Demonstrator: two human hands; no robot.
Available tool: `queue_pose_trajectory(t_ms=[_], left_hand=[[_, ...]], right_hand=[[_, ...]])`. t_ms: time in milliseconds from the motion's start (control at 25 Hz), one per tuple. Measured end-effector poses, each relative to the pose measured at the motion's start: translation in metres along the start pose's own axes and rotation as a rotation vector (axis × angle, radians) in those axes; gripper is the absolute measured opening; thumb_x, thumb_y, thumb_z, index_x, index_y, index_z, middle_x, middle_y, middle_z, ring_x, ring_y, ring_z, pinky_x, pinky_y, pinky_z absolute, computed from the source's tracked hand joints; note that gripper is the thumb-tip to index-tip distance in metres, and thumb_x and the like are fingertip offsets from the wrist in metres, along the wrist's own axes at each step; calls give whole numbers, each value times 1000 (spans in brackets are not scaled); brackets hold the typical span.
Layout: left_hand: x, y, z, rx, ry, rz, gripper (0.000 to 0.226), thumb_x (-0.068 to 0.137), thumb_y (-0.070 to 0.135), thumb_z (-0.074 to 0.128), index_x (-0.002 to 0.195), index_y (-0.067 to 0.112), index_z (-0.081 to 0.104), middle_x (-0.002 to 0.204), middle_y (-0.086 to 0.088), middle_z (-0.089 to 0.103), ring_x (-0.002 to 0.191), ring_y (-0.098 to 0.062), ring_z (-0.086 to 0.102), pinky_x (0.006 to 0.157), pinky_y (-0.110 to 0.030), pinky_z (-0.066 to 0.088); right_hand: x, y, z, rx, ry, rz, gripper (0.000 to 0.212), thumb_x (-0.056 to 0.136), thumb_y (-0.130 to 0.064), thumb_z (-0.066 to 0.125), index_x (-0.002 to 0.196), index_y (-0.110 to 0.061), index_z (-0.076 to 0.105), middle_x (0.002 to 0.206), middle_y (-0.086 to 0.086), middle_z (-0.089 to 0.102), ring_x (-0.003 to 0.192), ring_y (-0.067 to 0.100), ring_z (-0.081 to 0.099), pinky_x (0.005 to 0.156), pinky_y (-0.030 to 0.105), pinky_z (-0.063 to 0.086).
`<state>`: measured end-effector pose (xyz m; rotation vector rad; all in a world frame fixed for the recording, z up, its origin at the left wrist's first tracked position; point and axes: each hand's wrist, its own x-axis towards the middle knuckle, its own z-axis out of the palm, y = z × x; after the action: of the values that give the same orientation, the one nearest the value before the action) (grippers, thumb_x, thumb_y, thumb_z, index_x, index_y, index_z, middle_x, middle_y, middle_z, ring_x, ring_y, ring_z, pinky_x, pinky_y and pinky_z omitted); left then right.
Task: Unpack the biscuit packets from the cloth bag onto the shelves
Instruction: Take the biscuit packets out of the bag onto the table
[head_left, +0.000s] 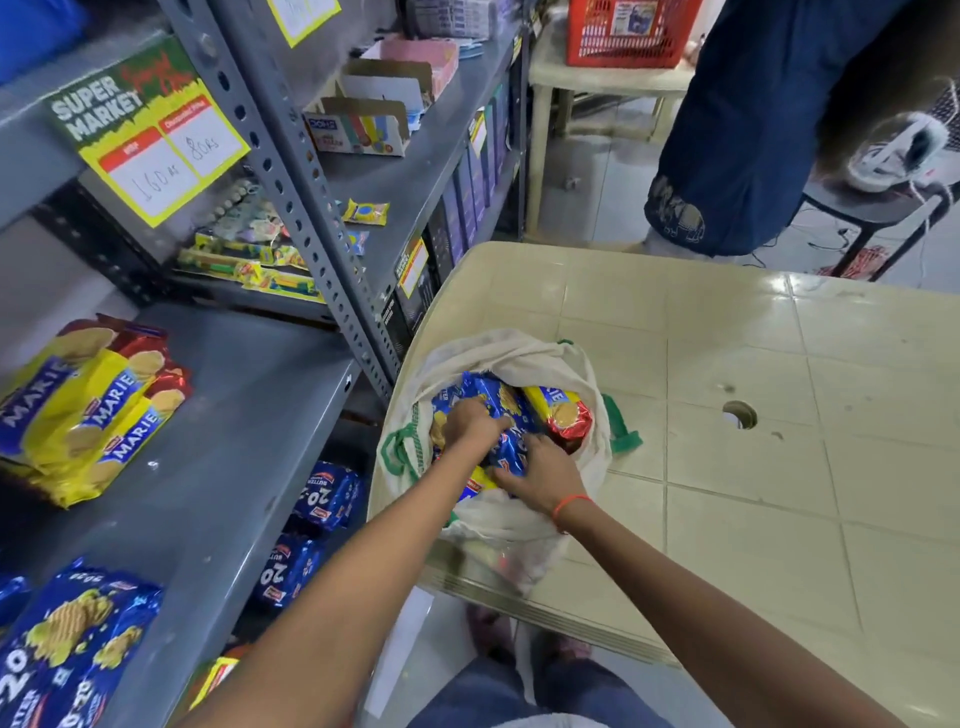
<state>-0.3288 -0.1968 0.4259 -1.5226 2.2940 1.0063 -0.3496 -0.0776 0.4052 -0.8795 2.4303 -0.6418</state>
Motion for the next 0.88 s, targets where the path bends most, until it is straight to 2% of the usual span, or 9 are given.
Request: queue_pose_trajectory(t_ms=[120,240,360,440,520,600,680,760,880], left_hand=[[-12,8,-39,83,8,55,42,75,43,74,94,8,61,100,-11,69,82,-26,63,64,-32,51],[-22,12,-84,-7,-70,84,38,68,36,81,67,12,51,81,-13,68,69,-25,66,66,-35,60],[-35,20,-109,-191,-318,112,29,71,26,82,75,6,62,73,-9,66,68,-21,63,65,-38,62],[-39,28,-100,-232,-428,138,35,72,29,80,92,3,68,89,-12,72,80,-22,67,63,-32,62],[-46,40,-74,-321,-454,164,30,76,25,77,94,3,67,93,-12,72,73,-15,71,58,-25,61],[-55,60,-33,-408,-451,170,15,81,19,74,83,9,62,75,-4,70,50,-2,66,45,-16,54],[-64,87,12,-510,-441,181,8,85,8,68,86,7,60,50,6,66,35,3,57,35,-11,44],[-68,104,58,-533,-399,231,10,86,-3,62,95,2,61,53,6,69,41,2,59,44,-15,51],[-68,120,117,-487,-446,305,39,83,-5,57,121,1,54,109,-18,68,86,-20,64,84,-37,55]], right_hand=[[-6,-5,-22,437,119,36,30,84,-42,63,92,-13,62,77,-3,58,72,12,54,72,29,42],[4,-10,-37,763,-133,130,43,80,-46,67,97,-8,65,86,4,68,74,13,59,73,32,53],[6,-8,-51,1051,-288,226,67,68,-52,74,110,-2,62,109,21,70,89,28,69,86,52,56],[0,0,-63,1163,-154,170,46,76,-38,73,107,-6,65,105,15,72,93,29,69,85,45,56],[-5,23,-75,1131,82,172,26,80,-27,72,97,-8,67,88,10,72,76,18,68,70,31,56],[-9,59,-83,1045,284,232,19,78,-28,73,86,-12,66,80,7,70,70,16,67,65,30,55],[-13,97,-90,939,406,326,24,76,-31,73,87,-11,67,89,14,72,82,27,68,76,42,55],[-19,129,-94,860,481,402,30,81,-28,70,97,-3,66,98,19,71,89,32,67,82,46,53],[-22,168,-99,794,503,476,28,86,-21,63,105,0,61,104,21,68,91,30,63,81,40,50]])
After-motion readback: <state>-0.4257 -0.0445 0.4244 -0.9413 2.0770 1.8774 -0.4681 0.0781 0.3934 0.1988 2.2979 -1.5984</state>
